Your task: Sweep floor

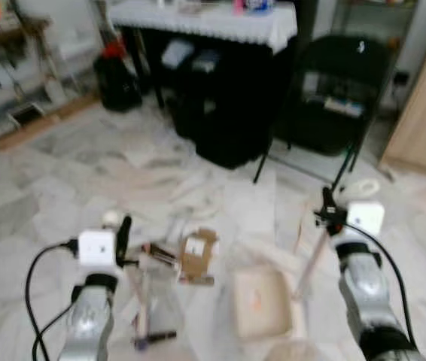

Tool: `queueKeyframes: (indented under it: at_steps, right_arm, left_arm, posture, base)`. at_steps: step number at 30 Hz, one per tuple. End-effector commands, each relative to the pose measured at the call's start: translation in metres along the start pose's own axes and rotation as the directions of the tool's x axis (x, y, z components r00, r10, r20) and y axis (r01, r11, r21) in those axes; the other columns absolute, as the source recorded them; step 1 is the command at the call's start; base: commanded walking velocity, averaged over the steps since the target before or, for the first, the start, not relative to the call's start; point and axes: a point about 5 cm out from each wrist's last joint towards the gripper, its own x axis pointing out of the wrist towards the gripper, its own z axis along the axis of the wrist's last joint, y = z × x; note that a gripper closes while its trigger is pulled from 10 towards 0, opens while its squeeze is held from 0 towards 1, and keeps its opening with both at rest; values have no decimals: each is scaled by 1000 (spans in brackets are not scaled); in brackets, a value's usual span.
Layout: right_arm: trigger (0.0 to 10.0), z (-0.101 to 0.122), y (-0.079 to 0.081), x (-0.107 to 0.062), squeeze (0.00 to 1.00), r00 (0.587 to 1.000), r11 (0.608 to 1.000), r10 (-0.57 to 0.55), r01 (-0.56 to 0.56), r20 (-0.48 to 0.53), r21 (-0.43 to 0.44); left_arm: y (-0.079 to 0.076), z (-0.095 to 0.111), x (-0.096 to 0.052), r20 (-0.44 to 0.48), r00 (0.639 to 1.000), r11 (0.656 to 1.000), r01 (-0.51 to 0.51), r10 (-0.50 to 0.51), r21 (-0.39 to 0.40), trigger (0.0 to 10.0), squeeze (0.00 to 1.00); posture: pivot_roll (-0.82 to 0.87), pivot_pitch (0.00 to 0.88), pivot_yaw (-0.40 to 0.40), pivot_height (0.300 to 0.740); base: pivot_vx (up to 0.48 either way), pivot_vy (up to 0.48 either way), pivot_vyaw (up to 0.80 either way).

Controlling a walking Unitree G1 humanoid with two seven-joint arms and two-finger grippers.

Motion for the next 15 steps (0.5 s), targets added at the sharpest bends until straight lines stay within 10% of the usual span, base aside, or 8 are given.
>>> queueKeyframes:
  at_steps: [1,15]
  right_arm:
    - [10000,14,12,9,0,998,999,25,-26,64,27]
    - [10000,15,10,9,0,997,999,27,-30,69,38]
  left_arm:
    - [10,7,1,35,999,999,-19,18,35,10000,0]
    - [9,6,2,36,999,999,-13,12,34,10000,0]
  posture:
    - [66,22,43,740]
    - [58,0,37,740]
  base:
    - [337,0,0]
    - [335,0,0]
